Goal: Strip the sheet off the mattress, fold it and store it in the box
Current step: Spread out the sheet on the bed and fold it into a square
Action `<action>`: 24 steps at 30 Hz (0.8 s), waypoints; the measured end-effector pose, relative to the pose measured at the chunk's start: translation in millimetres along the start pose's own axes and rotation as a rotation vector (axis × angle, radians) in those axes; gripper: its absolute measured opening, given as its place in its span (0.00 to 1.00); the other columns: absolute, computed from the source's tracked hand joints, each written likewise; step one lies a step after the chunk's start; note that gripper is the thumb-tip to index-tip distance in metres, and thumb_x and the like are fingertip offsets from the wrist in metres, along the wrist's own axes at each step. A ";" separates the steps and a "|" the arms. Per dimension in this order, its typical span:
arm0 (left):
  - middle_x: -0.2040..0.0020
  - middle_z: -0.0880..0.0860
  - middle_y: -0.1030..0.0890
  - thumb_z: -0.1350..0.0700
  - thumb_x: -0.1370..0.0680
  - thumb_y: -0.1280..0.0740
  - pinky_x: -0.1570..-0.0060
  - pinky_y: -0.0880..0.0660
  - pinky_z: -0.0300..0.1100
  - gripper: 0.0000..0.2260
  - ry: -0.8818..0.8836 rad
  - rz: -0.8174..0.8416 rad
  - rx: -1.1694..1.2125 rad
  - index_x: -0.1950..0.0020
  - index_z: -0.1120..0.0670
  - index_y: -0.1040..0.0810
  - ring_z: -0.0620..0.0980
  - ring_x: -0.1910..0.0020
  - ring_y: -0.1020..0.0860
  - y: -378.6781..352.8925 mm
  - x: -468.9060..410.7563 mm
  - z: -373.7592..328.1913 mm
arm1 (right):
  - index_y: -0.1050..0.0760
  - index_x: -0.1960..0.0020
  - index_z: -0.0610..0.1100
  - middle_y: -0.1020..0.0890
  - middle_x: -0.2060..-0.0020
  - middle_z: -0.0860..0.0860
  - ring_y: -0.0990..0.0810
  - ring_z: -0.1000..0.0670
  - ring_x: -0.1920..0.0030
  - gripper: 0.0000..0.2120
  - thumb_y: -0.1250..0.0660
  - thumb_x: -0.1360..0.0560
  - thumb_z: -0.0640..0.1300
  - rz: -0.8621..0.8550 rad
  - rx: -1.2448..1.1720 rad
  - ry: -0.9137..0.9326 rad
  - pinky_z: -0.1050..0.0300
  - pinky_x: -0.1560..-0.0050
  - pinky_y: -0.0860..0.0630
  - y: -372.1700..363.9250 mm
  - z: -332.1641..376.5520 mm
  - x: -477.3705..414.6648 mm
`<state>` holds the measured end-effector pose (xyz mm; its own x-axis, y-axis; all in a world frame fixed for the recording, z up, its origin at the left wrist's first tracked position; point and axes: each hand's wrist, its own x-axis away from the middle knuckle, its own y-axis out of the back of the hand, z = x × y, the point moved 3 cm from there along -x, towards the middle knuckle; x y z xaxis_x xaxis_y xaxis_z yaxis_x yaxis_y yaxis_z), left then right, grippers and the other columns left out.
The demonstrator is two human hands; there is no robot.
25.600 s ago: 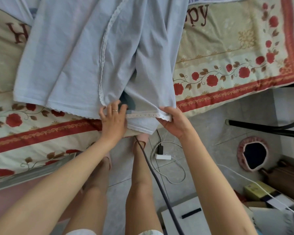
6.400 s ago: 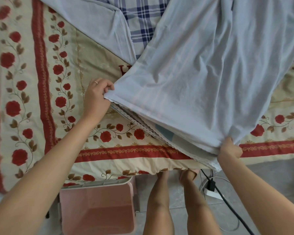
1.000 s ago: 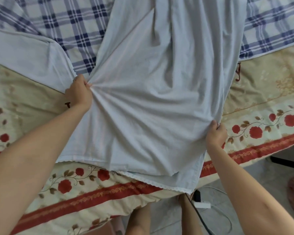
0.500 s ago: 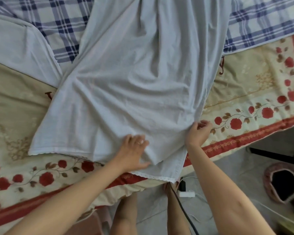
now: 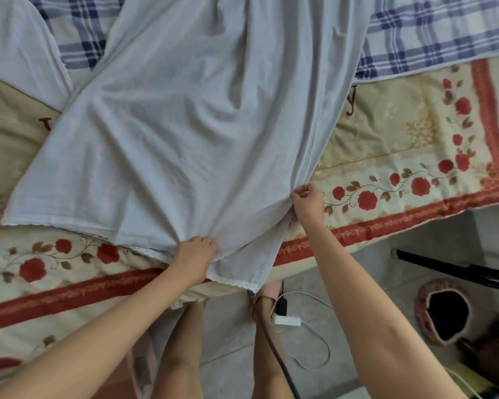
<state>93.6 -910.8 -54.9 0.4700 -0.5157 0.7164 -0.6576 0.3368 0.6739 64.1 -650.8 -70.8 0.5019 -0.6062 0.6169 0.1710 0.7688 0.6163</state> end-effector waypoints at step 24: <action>0.36 0.42 0.83 0.18 0.45 0.45 0.43 0.58 0.79 0.58 0.563 -0.227 0.559 0.34 0.41 0.80 0.52 0.28 0.73 234.3 -212.5 201.8 | 0.71 0.26 0.59 0.71 0.27 0.59 0.69 0.45 0.25 0.43 0.55 0.31 0.77 0.115 1.058 0.531 0.24 0.35 0.62 -26.9 304.0 -235.4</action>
<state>-279.1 -881.3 -85.6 0.7538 -0.0021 0.6570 -0.6371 -0.2468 0.7302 -316.4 -590.7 -83.8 0.8000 -0.1928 0.5682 -0.5574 0.1118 0.8227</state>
